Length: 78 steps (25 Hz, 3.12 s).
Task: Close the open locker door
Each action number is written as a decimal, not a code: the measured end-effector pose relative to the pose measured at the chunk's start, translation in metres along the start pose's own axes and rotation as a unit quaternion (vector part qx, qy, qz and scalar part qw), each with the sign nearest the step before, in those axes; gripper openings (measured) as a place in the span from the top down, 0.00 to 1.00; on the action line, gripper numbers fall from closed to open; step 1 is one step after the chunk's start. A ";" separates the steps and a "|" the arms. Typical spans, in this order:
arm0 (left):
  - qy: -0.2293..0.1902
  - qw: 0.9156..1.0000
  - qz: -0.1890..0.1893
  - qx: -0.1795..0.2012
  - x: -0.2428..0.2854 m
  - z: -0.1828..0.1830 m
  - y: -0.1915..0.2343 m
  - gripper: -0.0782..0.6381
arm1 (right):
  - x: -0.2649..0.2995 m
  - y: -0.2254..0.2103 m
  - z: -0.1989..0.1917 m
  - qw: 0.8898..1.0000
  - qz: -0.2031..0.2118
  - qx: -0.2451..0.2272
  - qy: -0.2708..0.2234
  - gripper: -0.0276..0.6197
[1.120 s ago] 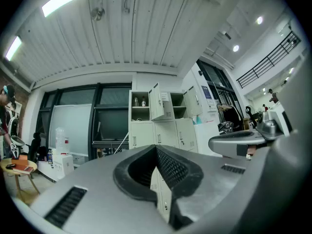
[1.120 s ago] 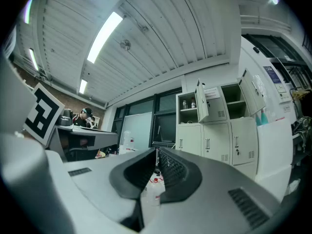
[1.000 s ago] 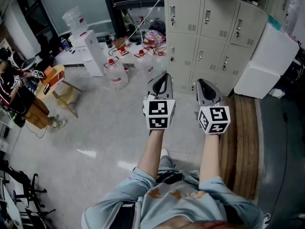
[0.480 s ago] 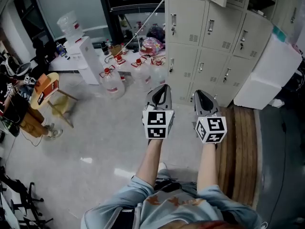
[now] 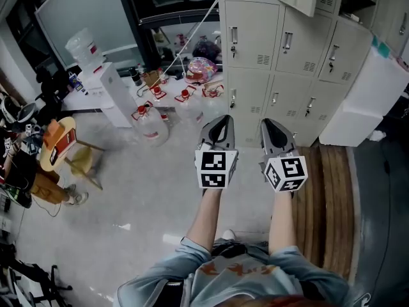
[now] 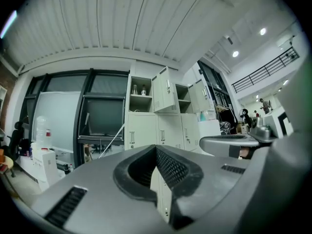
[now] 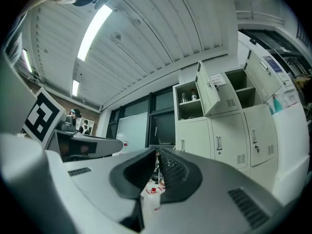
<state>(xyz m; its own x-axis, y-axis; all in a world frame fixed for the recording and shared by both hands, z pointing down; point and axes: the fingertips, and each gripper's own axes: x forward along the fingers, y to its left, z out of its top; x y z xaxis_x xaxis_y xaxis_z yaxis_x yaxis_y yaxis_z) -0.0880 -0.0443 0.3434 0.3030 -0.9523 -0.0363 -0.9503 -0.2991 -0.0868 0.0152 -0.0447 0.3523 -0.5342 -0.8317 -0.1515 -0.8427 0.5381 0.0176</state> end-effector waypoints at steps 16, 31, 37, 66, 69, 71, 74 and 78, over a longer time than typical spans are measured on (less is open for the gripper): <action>-0.038 0.994 0.016 -0.098 0.023 -0.003 0.106 0.87 | 0.112 0.029 0.020 0.997 0.007 -0.073 0.021 0.90; -0.059 0.997 -0.015 -0.054 0.089 0.031 0.091 0.87 | 0.124 -0.044 0.049 0.996 -0.046 -0.067 -0.019 0.90; -0.068 0.997 -0.041 -0.023 0.143 0.047 0.062 0.87 | 0.140 -0.102 0.052 0.996 -0.067 -0.052 -0.040 0.90; -0.214 0.965 -0.143 0.054 0.363 0.211 -0.064 0.87 | 0.189 -0.294 0.214 0.969 -0.040 -0.166 -0.178 0.75; -0.219 0.963 -0.143 0.059 0.370 0.215 -0.070 0.87 | 0.192 -0.307 0.215 0.971 -0.034 -0.153 -0.180 0.73; -0.221 0.963 -0.141 0.062 0.373 0.218 -0.073 0.87 | 0.195 -0.313 0.213 0.972 -0.029 -0.145 -0.180 0.72; -0.223 0.962 -0.141 0.065 0.379 0.220 -0.075 0.87 | 0.200 -0.321 0.211 0.974 -0.019 -0.132 -0.183 0.72; -0.228 0.962 -0.132 0.068 0.387 0.222 -0.069 0.87 | 0.211 -0.330 0.206 0.976 -0.006 -0.121 -0.182 0.72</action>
<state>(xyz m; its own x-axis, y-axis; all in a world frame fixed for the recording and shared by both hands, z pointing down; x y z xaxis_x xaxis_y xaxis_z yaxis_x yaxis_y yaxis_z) 0.1111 -0.3787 0.1140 0.5629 -0.7085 -0.4256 -0.8265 -0.4871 -0.2824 0.1944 -0.3697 0.1109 -0.5017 -0.7107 -0.4931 -0.8637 0.4433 0.2398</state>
